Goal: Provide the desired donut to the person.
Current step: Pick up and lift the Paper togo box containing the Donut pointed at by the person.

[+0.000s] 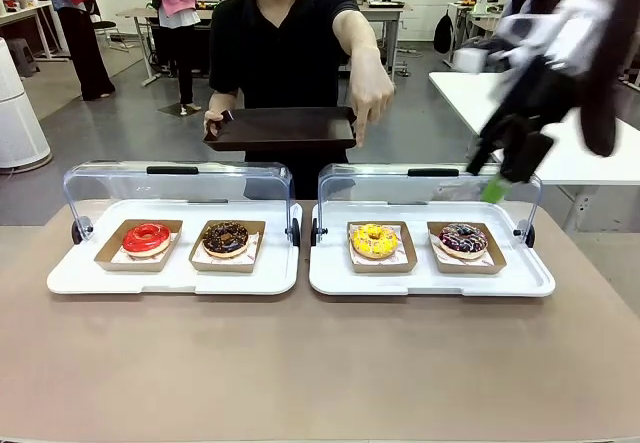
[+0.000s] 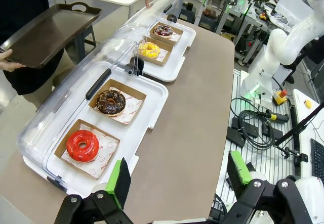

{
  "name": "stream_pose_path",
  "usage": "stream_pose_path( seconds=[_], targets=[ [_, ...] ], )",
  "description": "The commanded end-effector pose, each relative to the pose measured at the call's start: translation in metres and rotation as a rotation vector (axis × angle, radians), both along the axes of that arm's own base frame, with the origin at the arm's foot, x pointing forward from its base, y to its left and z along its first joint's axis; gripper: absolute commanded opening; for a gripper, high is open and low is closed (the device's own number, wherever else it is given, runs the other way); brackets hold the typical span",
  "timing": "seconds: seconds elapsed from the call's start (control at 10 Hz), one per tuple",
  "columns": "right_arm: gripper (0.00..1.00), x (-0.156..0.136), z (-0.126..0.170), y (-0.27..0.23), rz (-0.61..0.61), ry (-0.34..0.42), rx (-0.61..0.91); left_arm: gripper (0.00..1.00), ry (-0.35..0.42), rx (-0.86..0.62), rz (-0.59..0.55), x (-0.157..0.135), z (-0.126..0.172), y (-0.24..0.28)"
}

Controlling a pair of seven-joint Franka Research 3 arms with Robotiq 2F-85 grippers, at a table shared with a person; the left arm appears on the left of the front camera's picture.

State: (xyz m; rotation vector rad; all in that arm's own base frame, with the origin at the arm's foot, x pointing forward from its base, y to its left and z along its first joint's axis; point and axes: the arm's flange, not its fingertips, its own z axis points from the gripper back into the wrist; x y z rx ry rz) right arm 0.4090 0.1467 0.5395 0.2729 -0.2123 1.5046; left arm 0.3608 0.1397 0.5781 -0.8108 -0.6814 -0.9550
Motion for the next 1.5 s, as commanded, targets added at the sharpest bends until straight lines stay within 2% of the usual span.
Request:
stream_pose_path(
  seconds=[0.0, 0.1, 0.3, 0.5, 0.6, 1.4],
  targets=[
    [1.00, 0.031, -0.034, 0.018, 0.012, -0.056, -0.108, 1.00, -0.001, -0.007, -0.005, -0.001, 0.002, 0.002],
    [1.00, 0.041, -0.048, 0.033, 0.024, -0.055, -0.145, 1.00, -0.001, -0.007, -0.005, -0.001, 0.002, 0.002],
    [1.00, 0.040, -0.052, 0.038, 0.034, -0.060, -0.148, 1.00, -0.001, -0.007, -0.005, -0.001, 0.002, 0.002],
    [1.00, 0.034, -0.047, 0.035, 0.043, -0.022, -0.123, 1.00, -0.001, -0.007, -0.005, -0.001, 0.002, 0.002],
    [1.00, 0.042, -0.062, 0.037, 0.056, -0.053, -0.136, 1.00, -0.001, -0.007, -0.005, -0.001, 0.002, 0.002],
    [1.00, 0.041, -0.059, 0.036, 0.060, -0.041, -0.131, 1.00, -0.001, -0.007, -0.005, -0.001, 0.002, 0.002]
  ],
)
